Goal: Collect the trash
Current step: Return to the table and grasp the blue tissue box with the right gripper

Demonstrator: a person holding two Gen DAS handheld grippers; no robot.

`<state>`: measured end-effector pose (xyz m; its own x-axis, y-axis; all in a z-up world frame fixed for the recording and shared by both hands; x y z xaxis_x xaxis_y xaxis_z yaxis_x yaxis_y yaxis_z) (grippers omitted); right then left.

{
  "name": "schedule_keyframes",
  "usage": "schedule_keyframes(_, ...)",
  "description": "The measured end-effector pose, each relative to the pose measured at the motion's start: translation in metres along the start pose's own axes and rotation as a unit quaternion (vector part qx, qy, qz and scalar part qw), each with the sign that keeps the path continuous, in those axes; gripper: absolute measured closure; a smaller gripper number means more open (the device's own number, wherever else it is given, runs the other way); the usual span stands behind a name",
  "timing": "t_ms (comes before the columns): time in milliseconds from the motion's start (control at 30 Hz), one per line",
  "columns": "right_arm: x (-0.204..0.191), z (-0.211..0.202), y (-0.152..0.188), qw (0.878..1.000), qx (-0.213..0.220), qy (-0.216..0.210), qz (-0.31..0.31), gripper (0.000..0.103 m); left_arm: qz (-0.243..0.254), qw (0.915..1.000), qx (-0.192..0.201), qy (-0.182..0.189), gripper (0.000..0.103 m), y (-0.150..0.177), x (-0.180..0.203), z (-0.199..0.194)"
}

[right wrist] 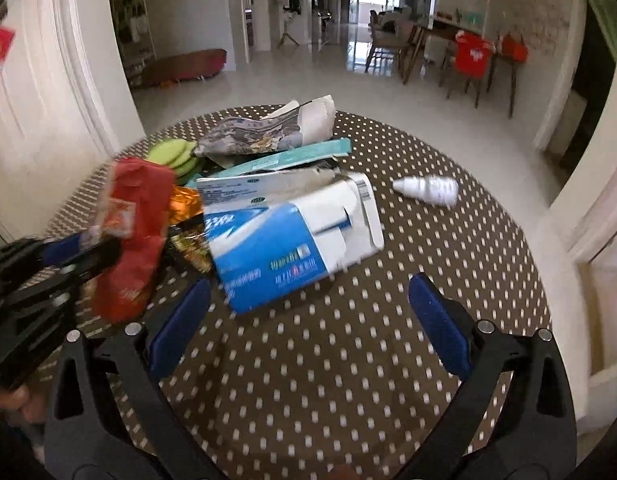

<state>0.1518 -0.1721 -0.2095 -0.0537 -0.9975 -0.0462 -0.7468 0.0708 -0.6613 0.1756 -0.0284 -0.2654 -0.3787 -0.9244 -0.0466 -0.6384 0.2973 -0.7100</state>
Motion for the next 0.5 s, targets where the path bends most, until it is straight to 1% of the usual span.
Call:
schedule_keyframes(100,-0.013,0.014,-0.006,1.000,0.003,0.016,-0.025,0.006,0.001,1.0000,0.002,-0.002,0.075,-0.001,0.001,0.000)
schedule_keyframes(133,-0.016,0.016,-0.008,0.999,0.011,0.026,-0.033,0.006,0.006,1.0000,0.002,-0.007,0.062,-0.001,0.002,0.001)
schedule_keyframes(167,-0.019,0.019,-0.010,0.998,0.021,0.040,-0.042,0.006,0.008,0.9998,0.002,-0.016,0.039,-0.001,0.002,0.002)
schedule_keyframes(200,-0.020,0.022,-0.011,0.998,0.024,0.040,-0.043,0.008,0.008,0.9996,0.006,-0.026,0.028,0.000,0.000,0.002)
schedule_keyframes(233,-0.020,0.024,-0.012,0.998,0.023,0.038,-0.041,0.023,0.005,0.9993,0.011,-0.035,0.019,-0.002,-0.001,0.002)
schedule_keyframes(267,-0.019,0.026,-0.013,0.998,0.019,0.036,-0.037,0.034,0.001,0.9993,0.012,-0.035,0.019,-0.003,-0.002,0.003)
schedule_keyframes(300,-0.017,0.025,-0.014,0.998,0.021,0.040,-0.033,0.044,-0.004,0.9996,0.007,-0.028,0.019,-0.004,-0.002,0.007)
schedule_keyframes(333,-0.017,0.024,-0.014,0.998,0.025,0.038,-0.032,0.047,-0.010,0.9996,0.004,-0.026,0.019,-0.005,-0.002,0.012)
schedule_keyframes(367,-0.015,0.021,-0.015,0.999,0.027,0.033,-0.029,0.047,-0.013,0.9995,-0.004,-0.027,0.020,-0.005,-0.002,0.016)
schedule_keyframes(400,-0.013,0.018,-0.016,0.999,0.029,0.027,-0.025,0.049,-0.015,0.9994,-0.012,-0.029,0.023,-0.005,-0.003,0.019)
schedule_keyframes(433,-0.010,0.015,-0.016,0.999,0.033,0.023,-0.020,0.053,-0.015,0.9994,-0.010,-0.029,0.035,-0.006,-0.003,0.020)
schedule_keyframes(467,-0.004,0.009,-0.016,0.999,0.039,0.021,-0.012,0.056,-0.015,0.9996,-0.006,-0.025,0.037,-0.007,-0.003,0.019)
schedule_keyframes(500,0.001,0.003,-0.015,0.999,0.043,0.015,-0.003,0.058,-0.014,0.9997,-0.006,-0.019,0.039,-0.008,-0.002,0.018)
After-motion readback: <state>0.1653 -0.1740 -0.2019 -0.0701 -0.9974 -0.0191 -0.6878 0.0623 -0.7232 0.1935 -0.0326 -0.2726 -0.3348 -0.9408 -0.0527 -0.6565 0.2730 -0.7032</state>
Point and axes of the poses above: each gripper's, at about its wrist camera, not at the fingertips, and z roughly the way its jaws point, x to its right, y to its underside, the point moved 4 cm from there along z, roughly the way its jaws point, and after that the axes turned 7 degrees about z, right-handed, at the moved point
